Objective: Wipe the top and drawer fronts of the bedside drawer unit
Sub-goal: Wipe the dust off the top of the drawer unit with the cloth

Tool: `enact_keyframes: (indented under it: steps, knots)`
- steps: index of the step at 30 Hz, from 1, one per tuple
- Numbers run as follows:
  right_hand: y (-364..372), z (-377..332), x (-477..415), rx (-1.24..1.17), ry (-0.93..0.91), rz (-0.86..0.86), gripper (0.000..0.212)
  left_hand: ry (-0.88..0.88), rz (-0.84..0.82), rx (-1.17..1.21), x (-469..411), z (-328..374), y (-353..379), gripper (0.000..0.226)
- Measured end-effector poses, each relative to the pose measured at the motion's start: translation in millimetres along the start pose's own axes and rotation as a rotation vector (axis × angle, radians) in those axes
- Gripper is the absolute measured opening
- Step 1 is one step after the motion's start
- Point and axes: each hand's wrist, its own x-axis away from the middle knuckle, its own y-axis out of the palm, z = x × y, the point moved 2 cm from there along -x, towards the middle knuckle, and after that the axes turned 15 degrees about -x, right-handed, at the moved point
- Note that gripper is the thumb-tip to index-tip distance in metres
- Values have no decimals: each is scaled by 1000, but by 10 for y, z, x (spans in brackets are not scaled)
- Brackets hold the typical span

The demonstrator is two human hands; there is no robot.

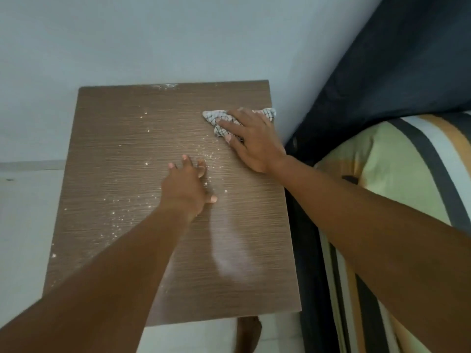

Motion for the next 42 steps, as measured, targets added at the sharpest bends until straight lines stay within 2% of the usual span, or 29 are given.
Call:
enact_keyframes:
  steps: [3, 7, 12, 16, 19, 25, 28, 31, 36, 42]
  knots:
    - [113, -256, 639, -24, 12, -52, 47, 4, 8, -21, 29, 9, -8, 91]
    - [293, -616, 1544, -37, 59, -21, 46, 90, 42, -55, 189, 25, 15, 86]
    - [527, -995, 2431, -38, 54, 9, 42, 152, 331, -45, 620, -68, 303, 37]
    - [685, -1241, 2980, -91, 49, 39, 39, 124, 258, -147, 850, -216, 548, 53]
    - [715, -1359, 3171, -128, 30, 63, 42, 71, 249, -147, 996, -242, 638, 52]
    - [646, -1459, 3247, -21, -21, -24, 44, 66, 182, -94, 1206, -165, 665, 45]
    - [592, -1537, 3240, -118, 32, -20, 43, 79, 146, -132, 1233, -159, 622, 55]
    - [396, -1543, 3103, -302, 136, 79, 40, 82, 112, -158, 1180, -159, 512, 63]
    - [-83, -1237, 2353, -478, 292, 385, 44, 69, 197, -46, 939, -212, 162, 46]
    - [-306, -975, 1488, -397, 344, 352, 51, 24, 212, -9, 791, -354, 2, 54]
